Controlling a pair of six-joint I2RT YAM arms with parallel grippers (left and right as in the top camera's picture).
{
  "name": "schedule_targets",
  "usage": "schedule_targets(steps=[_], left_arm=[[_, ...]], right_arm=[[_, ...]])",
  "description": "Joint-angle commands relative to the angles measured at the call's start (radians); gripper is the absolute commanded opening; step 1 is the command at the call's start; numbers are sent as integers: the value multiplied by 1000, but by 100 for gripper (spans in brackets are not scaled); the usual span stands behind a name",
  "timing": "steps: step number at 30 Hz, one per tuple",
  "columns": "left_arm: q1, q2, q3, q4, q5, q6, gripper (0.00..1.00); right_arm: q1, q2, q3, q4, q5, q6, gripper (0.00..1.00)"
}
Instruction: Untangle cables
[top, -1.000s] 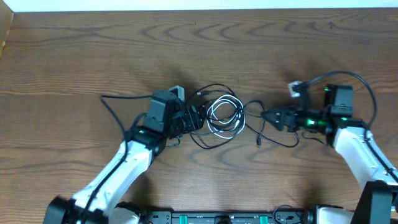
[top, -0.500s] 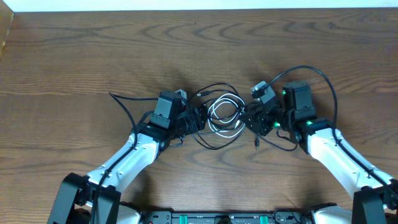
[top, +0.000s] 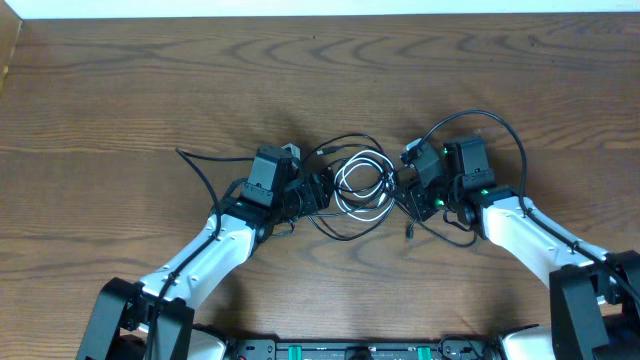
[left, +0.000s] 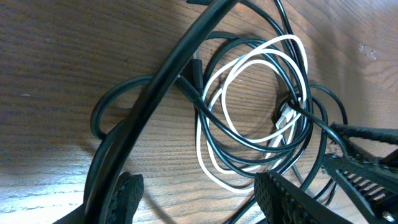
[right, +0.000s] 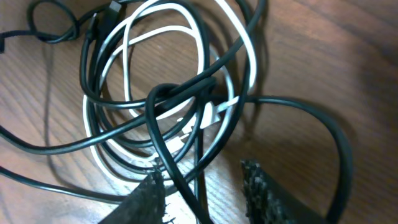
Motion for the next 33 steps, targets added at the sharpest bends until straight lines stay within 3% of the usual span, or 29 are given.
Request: schedule_targets(steps=[1, 2, 6, 17, 20, 24, 29, 33], left_arm=[[-3, 2, 24, 3, -13, -1, 62], [-3, 2, 24, 3, -13, -1, 62], [-3, 2, 24, 3, -13, -1, 62], [-3, 2, 24, 3, -13, -1, 70], [-3, 2, 24, 0, -13, -1, 76], [-3, 2, 24, 0, -13, -1, 88], [-3, 2, 24, -5, -13, -1, 89], [-3, 2, 24, -8, -13, -1, 89]], right_arm=[[5, 4, -4, 19, -84, -10, 32], [5, 3, -4, 29, -101, -10, 30], [3, -5, 0, 50, -169, 11, 1], [-101, -267, 28, 63, -627, 145, 1], [-151, -360, 28, 110, -742, 217, 1], [-211, -469, 28, 132, -725, 264, 1], [-282, -557, 28, 122, -599, 347, 1], [-349, -618, 28, 66, -370, 365, 1]])
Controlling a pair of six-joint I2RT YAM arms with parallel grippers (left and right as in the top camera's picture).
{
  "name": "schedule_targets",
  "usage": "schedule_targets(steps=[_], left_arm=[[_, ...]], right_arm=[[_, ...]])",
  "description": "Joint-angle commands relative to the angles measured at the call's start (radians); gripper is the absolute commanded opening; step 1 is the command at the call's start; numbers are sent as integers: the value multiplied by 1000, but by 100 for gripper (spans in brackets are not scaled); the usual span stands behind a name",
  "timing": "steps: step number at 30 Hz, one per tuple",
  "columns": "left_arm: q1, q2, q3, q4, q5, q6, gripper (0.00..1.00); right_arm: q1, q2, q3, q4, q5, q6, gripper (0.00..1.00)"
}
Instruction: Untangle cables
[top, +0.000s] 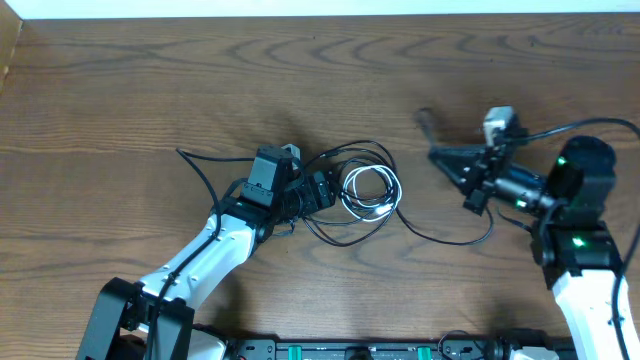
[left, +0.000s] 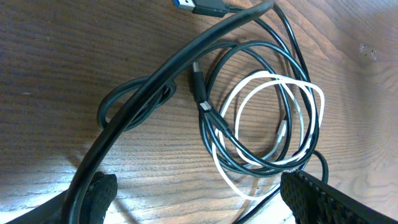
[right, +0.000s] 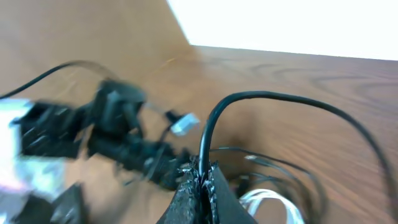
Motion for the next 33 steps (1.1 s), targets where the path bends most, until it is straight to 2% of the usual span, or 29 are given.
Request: schedule_targets(steps=[1, 5, 10, 11, 13, 17, 19, 23, 28, 33], left_arm=[[-3, 2, 24, -9, -13, 3, 89], [-3, 2, 24, -21, -12, 2, 89], [-3, 2, 24, -19, 57, -13, 89], [-3, 2, 24, -20, 73, -12, 89], [-3, 2, 24, -20, 90, -11, 89], [-2, 2, 24, -19, 97, 54, 89], [3, -2, 24, -18, 97, 71, 89], [8, -23, 27, -11, 97, 71, 89], [7, -59, 27, 22, 97, 70, 89], [7, -66, 27, 21, 98, 70, 89]], right_arm=[[-62, -59, 18, -43, 264, 63, 1], [-89, -92, 18, -165, 512, 61, 1], [-89, -56, 18, -380, 653, 61, 6], [-89, -45, 18, -403, 660, 61, 11], [-88, -14, 18, -438, 651, 66, 29], [-87, 43, 18, -455, 533, 65, 59], [-87, 64, 18, -455, 468, 64, 68], [-84, 90, 18, -464, 303, 65, 79], [-14, 132, 14, -465, 209, 95, 81], [109, 219, 6, -456, 249, 308, 79]])
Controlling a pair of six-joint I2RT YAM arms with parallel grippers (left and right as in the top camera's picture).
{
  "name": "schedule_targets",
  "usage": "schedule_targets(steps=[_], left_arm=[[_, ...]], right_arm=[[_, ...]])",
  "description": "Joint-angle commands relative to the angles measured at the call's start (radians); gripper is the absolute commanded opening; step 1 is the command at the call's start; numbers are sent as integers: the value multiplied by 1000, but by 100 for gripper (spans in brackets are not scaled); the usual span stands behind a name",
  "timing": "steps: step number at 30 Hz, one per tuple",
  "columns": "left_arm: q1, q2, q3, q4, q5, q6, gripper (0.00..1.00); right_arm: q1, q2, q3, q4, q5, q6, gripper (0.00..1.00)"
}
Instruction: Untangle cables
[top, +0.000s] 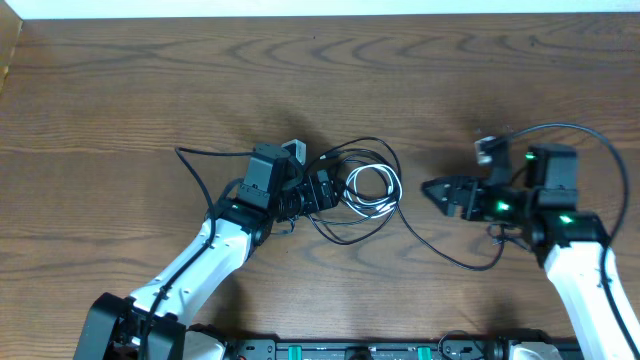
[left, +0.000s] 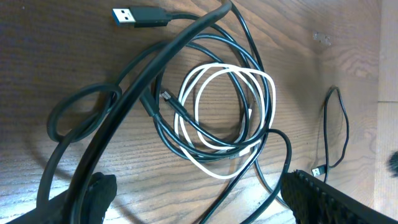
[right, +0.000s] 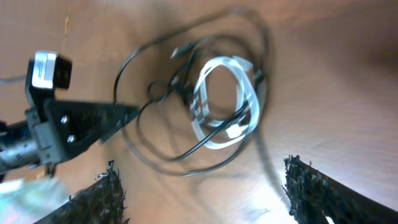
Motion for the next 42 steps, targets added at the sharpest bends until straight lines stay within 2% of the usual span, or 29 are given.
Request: schedule_targets(steps=[1, 4, 10, 16, 17, 19, 20, 21, 26, 31, 37, 42], left_arm=[[5, -11, 27, -3, 11, 17, 89], [4, -11, 27, -3, 14, 16, 89], [4, -11, 27, -3, 13, 17, 89], [4, -11, 27, -3, 14, 17, 89], [4, -11, 27, -3, 13, 17, 89], [4, -11, 27, -3, 13, 18, 89], [4, -11, 27, -3, 13, 18, 89], [4, -11, 27, -3, 13, 18, 89], [4, -11, 27, -3, 13, 28, 90], [9, -14, 27, -3, 13, 55, 90], [55, -65, 27, -3, 14, 55, 90], [116, -178, 27, -3, 13, 55, 90]], right_arm=[[83, 67, 1, 5, 18, 209, 77], [140, 127, 1, 34, 95, 346, 68], [226, 242, 1, 157, 96, 476, 55], [280, 354, 1, 219, 149, 572, 50], [283, 372, 1, 243, 148, 573, 45], [293, 402, 1, 294, 148, 581, 24], [296, 412, 1, 315, 148, 580, 8], [296, 418, 1, 334, 147, 579, 1], [293, 383, 2, 418, 40, 443, 1], [276, 233, 16, 451, -40, 346, 1], [271, -6, 19, 444, 22, 265, 1], [258, -181, 26, 456, 103, 187, 1]])
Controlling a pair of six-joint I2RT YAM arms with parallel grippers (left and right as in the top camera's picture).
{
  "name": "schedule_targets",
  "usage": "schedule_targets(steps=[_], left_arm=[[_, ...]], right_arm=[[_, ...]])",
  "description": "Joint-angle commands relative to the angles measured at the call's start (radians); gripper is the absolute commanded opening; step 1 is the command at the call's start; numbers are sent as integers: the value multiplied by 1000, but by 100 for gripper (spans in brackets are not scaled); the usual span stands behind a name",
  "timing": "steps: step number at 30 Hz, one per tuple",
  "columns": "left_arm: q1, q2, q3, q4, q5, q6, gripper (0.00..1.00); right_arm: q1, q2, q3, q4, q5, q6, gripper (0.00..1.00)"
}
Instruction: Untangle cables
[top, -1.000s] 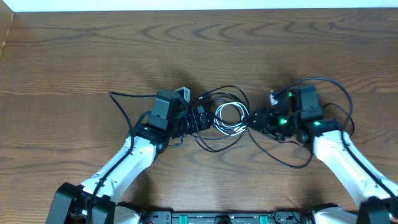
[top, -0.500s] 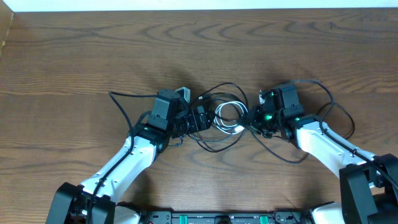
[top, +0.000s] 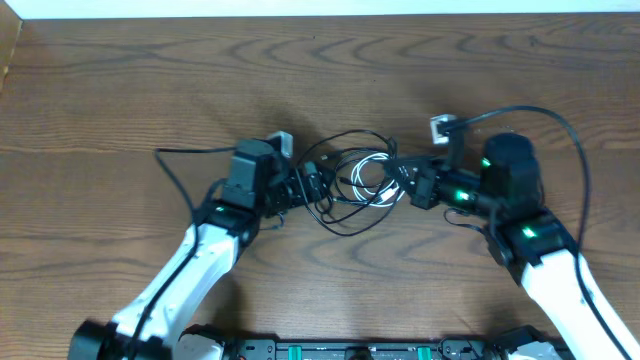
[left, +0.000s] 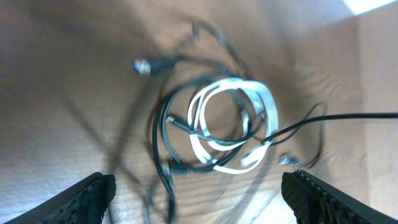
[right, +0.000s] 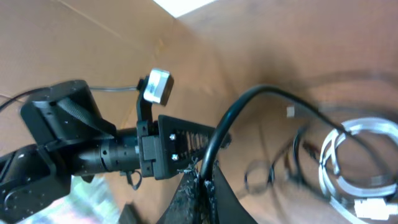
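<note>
A tangle of black cables (top: 340, 215) lies mid-table, wound around a white cable coil (top: 368, 180). My left gripper (top: 318, 188) stands open at the tangle's left side. In the left wrist view, which is blurred, its fingers (left: 93, 199) are spread wide, with the white coil (left: 233, 121) and black loops (left: 163, 134) ahead of them and nothing pinched. My right gripper (top: 405, 180) is at the tangle's right side. In the right wrist view it (right: 202, 180) is shut on a black cable (right: 249, 99) that arches up and away; the white coil (right: 354, 162) is at the right.
The wooden table (top: 150, 80) stretches wide on all sides of the tangle, with a white strip along its far edge (top: 320, 8). The left arm (right: 93, 149) faces the right wrist camera across the tangle.
My right gripper was open and well right of the tangle; now it is at the tangle's right edge, shut on a black cable. The left gripper, still open, has shifted slightly left.
Both grippers first sat open at either side of the tangle. Then the right one was far to the right, shut on a black cable. Then it was open, with that cable lying on the table. Now it grips a black cable at the tangle again.
</note>
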Motion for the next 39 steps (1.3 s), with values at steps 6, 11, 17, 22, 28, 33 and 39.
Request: schedule_targets(steps=[6, 11, 17, 22, 28, 33, 39], left_arm=[[98, -235, 27, 2, 13, 22, 90], [105, -325, 27, -24, 17, 21, 90], [105, -361, 27, -133, 18, 21, 90], [105, -359, 27, -189, 18, 21, 90], [105, -359, 27, -196, 60, 22, 91], [105, -358, 27, -201, 60, 22, 91], [105, -358, 27, -201, 59, 21, 91]], right_arm=[[-57, -196, 70, 43, 42, -117, 1], [-58, -201, 135, 172, 8, -117, 1], [-58, -109, 286, 207, 6, -118, 1], [-55, 43, 481, 138, -71, -124, 1], [-54, 242, 740, 65, -119, -150, 1], [-45, 361, 1006, 65, -140, -171, 1], [-45, 503, 1355, 79, -140, -177, 1]])
